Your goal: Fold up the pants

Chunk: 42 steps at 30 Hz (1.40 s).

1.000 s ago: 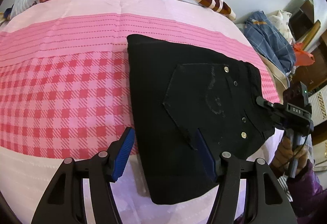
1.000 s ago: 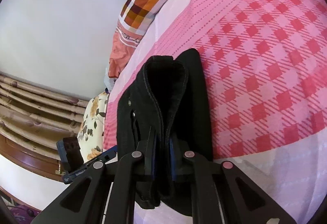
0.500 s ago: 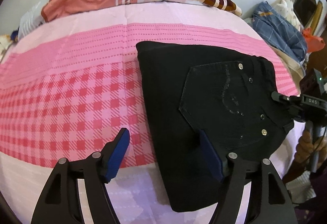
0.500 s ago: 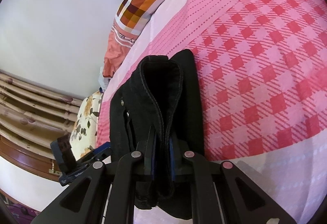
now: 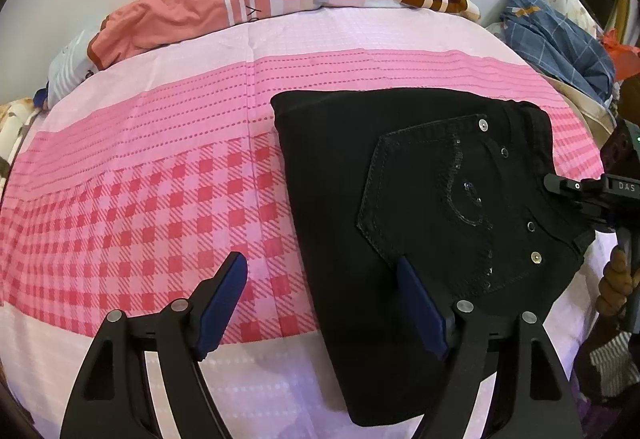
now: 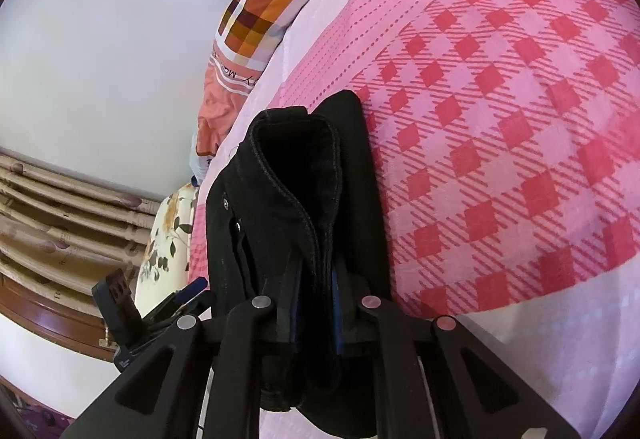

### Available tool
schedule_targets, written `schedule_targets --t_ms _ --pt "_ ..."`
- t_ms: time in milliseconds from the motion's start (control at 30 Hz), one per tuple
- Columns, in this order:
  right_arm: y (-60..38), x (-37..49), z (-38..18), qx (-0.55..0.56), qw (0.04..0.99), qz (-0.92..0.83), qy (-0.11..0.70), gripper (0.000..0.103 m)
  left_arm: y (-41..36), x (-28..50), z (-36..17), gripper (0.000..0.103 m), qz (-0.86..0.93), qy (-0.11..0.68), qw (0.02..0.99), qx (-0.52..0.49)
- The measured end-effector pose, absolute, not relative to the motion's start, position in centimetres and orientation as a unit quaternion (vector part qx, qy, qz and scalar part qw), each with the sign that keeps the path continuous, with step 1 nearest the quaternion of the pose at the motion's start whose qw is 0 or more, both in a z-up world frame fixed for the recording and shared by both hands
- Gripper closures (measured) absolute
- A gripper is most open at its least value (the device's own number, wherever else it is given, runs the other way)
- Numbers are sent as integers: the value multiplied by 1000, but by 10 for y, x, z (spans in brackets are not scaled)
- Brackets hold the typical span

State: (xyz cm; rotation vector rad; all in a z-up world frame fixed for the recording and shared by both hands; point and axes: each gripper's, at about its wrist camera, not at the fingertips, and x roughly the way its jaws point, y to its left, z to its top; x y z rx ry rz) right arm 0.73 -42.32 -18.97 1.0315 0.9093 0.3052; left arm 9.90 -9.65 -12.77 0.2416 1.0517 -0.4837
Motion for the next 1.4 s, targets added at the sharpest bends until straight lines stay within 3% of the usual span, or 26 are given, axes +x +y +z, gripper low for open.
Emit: schedule_targets --t_ms 367,600,667,733,867,1100,1267,1300,1333,1400 --pt "-424 8 -185 457 775 142 413 88 -98 101 -131 23 -224 497 830 118" --pt "-428 4 -153 391 816 135 405 72 -91 109 -135 20 -225 503 829 97" --pt "-433 2 -147 382 822 129 401 56 -85 112 -136 20 -230 508 826 79" --pt "-437 0 -145 382 824 131 398 48 -79 115 -136 19 -232 513 824 65" --pt "-433 1 -151 367 821 128 418 42 -68 120 -137 20 -253 520 815 28" --pt "-419 14 -168 359 808 154 441 41 -77 129 -148 19 -306 536 786 32" --pt "-408 27 -167 342 804 184 450 40 -76 145 -157 19 -370 547 751 -19" --pt "-404 28 -166 328 808 186 454 43 -76 148 -157 19 -380 548 745 -28" --pt "-401 28 -167 320 809 188 457 54 -75 150 -158 20 -385 549 741 -33" --pt "-400 29 -168 314 807 193 462 62 -77 152 -156 28 -383 547 744 -23"
